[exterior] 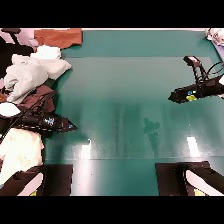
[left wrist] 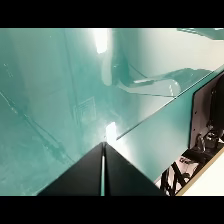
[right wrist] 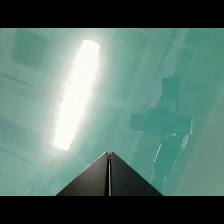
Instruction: Fold the shirts.
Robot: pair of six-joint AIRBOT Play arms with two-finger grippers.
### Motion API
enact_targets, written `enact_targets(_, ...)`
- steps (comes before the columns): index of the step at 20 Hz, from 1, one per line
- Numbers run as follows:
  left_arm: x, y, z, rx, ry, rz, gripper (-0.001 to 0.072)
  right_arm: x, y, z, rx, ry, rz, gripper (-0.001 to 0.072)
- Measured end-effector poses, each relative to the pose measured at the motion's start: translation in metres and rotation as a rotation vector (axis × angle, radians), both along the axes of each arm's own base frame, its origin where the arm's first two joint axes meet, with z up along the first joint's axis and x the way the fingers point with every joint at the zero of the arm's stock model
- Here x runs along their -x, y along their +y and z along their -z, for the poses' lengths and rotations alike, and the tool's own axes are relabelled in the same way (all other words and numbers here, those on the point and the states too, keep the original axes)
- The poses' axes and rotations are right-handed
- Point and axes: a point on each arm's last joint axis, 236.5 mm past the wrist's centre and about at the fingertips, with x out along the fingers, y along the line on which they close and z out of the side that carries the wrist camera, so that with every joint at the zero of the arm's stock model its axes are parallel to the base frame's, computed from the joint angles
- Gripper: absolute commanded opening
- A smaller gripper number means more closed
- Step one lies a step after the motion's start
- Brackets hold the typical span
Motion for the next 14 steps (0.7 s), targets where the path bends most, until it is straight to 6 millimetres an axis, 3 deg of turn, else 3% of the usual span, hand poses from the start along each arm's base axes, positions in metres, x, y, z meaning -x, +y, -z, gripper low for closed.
enact_targets(7,-0.003,0.000,0.000,0.001,-0.007,-0.010,0.0027,-0.001,0.000,0.004,0.000,0.012,0.000,0.0017)
enact_targets(14,-0.028,-0.006,-0.013,0.062,-0.070,-0.100,0.0026,-0.001,0.000,0.005,0.001,0.015,0.000,0.0018)
